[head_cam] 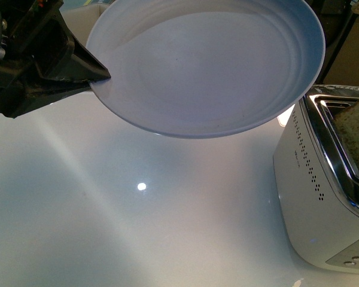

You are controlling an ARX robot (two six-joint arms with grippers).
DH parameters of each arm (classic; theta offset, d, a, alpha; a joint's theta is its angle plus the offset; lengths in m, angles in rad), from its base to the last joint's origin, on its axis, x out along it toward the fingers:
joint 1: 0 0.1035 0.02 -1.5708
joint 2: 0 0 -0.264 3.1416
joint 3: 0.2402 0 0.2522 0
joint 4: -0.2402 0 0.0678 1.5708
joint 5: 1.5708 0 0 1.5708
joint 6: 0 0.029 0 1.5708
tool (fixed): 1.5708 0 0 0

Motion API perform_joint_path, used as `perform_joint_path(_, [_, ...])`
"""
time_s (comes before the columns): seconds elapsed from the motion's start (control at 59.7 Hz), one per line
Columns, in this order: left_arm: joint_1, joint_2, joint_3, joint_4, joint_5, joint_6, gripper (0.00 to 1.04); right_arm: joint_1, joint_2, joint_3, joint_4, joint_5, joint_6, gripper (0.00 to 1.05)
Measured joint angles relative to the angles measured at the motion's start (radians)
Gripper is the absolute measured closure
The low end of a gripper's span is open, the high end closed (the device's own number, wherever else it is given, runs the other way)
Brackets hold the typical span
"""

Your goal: Left arm holds plate, right arm toasts bread

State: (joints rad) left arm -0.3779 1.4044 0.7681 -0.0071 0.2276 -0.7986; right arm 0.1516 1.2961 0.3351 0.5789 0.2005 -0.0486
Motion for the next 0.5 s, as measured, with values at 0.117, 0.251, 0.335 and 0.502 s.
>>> perform_joint_path(0.117, [0.000, 0.000, 0.000, 0.000, 0.000, 0.000, 1.02, 0.008, 0.063, 0.000, 0.034, 0.001, 0.003, 1.01])
perform_joint_path(0.251, [0.000, 0.000, 0.000, 0.000, 0.000, 0.000, 1.02, 0.013, 0.119, 0.003, 0.069, 0.001, 0.011, 1.01])
perform_joint_path(0.335, [0.000, 0.000, 0.000, 0.000, 0.000, 0.000, 1.02, 0.017, 0.150, 0.002, 0.090, -0.002, 0.026, 0.96])
perform_joint_path(0.502, [0.000, 0.000, 0.000, 0.000, 0.000, 0.000, 1.02, 0.019, 0.150, -0.018, 0.087, -0.018, 0.034, 0.70])
